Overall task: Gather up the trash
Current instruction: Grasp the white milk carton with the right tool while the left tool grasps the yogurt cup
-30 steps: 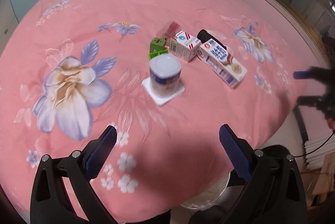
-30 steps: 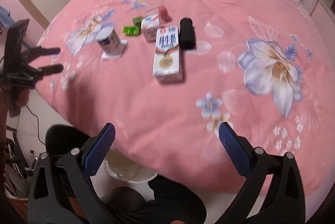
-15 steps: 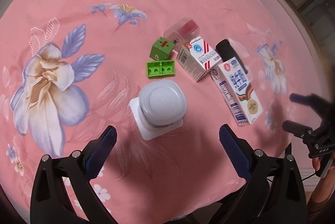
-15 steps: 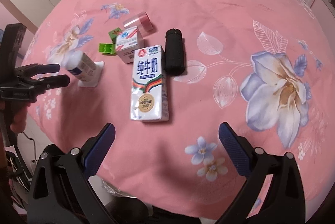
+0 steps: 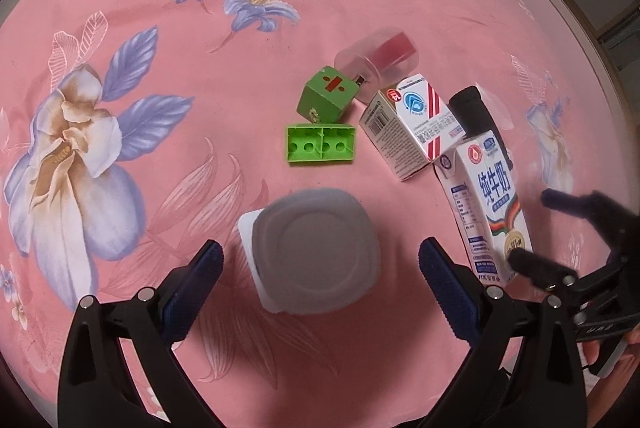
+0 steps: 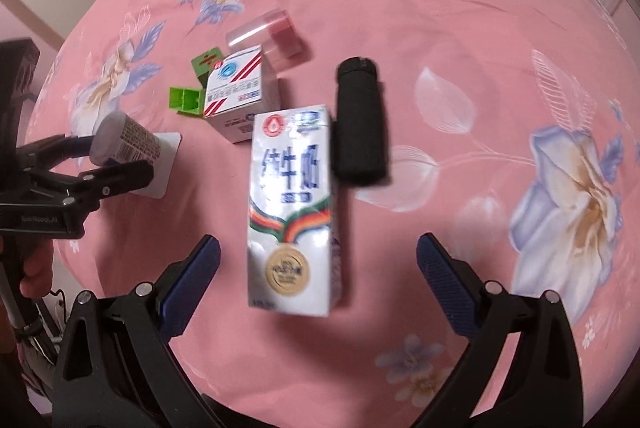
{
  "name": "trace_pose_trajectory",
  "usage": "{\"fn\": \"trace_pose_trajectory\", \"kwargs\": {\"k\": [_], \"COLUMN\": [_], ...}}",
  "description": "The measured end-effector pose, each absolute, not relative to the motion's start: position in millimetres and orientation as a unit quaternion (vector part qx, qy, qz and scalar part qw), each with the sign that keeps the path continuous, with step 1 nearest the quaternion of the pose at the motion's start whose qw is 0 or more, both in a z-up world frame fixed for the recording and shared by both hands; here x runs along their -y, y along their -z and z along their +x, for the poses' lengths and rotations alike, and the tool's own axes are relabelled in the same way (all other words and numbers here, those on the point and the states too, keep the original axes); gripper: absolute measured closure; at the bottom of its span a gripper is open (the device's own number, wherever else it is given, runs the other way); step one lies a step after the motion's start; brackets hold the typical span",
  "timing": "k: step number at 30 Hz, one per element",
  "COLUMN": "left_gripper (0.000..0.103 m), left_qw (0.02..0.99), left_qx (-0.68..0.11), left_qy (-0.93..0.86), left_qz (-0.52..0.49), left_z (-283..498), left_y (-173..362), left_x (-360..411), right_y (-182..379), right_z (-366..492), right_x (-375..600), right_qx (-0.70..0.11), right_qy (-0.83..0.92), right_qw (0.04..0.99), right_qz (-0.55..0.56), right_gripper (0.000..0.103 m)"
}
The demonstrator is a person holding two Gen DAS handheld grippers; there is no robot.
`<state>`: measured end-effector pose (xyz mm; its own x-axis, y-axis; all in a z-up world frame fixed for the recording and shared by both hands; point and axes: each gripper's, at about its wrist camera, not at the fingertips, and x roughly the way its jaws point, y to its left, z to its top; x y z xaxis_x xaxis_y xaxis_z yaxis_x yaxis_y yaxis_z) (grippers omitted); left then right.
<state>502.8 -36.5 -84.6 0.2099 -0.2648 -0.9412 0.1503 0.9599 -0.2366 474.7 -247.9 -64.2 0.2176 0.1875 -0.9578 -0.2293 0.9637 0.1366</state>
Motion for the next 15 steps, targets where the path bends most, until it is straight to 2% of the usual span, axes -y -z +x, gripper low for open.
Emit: {"fn": "trace_pose_trajectory", "kwargs": {"k": [3, 5, 6, 7, 8, 13, 15], "left_gripper": [0.004, 0.005, 0.01, 0.023, 0.027, 0.031, 0.036], "left_qw": [0.778, 0.777, 0.777, 0.776, 0.773, 0.774, 0.774], "left_qx": [-0.613, -0.614, -0.614, -0.616, -0.619, -0.619, -0.618], "left_qy": [0.133, 0.132, 0.132, 0.131, 0.129, 0.126, 0.128], "left_qz": [-0.048, -0.049, -0.049, -0.046, -0.049, -0.049, -0.046], "left_z": [505.2, 505.7, 506.8, 507.5, 508.9, 510.8, 510.7], "left_y": [88.6, 91.4, 93.0, 95.0, 98.5, 103.7, 103.9], "left_x": [37.6, 35.3, 37.8, 38.4, 40.8, 43.3, 43.3], "right_y": [73.0, 79.3, 81.5, 84.6, 86.9, 97.4, 98.5], "right_z": [479.9, 483.6, 484.3, 486.2, 486.3, 489.6, 491.0], "right_x": [237.8, 228.6, 226.0, 222.3, 221.1, 213.0, 210.8], "right_qx": [-0.615, -0.619, -0.62, -0.622, -0.624, -0.626, -0.626], "right_qy": [-0.14, -0.143, -0.145, -0.15, -0.149, -0.141, -0.141], "right_qw": [0.775, 0.772, 0.77, 0.768, 0.766, 0.764, 0.765], "right_qz": [-0.022, -0.028, -0.031, -0.033, -0.036, -0.059, -0.066], "right_gripper": [0.008, 0.016, 0.022, 0.027, 0.028, 0.045, 0.053]}}
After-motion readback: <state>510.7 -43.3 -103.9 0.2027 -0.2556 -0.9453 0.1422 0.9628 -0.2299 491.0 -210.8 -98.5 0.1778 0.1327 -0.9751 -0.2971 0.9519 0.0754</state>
